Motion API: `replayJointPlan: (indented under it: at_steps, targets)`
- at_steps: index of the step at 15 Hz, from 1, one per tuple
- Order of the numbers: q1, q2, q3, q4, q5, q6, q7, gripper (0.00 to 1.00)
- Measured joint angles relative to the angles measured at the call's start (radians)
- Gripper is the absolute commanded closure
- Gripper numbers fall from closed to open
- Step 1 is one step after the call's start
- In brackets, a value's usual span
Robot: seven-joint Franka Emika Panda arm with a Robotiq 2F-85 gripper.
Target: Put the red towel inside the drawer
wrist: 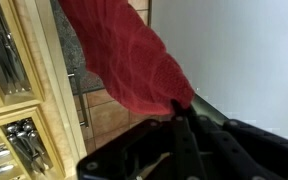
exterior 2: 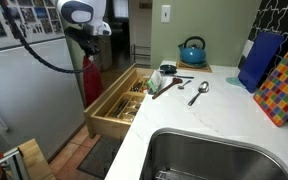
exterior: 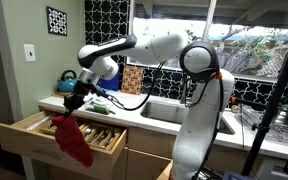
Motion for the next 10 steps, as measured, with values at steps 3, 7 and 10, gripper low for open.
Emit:
replayJointPlan:
  at_steps: [3, 7, 10]
  targets:
    - [-0.013, 0.031, -0.001, -0.021, -0.009, 0.035, -0.020, 0.99]
    - [-0.044, 0.039, -0.005, -0.058, -0.064, 0.080, -0.020, 0.99]
    - [-0.064, 0.041, -0.009, -0.089, -0.142, 0.145, -0.003, 0.99]
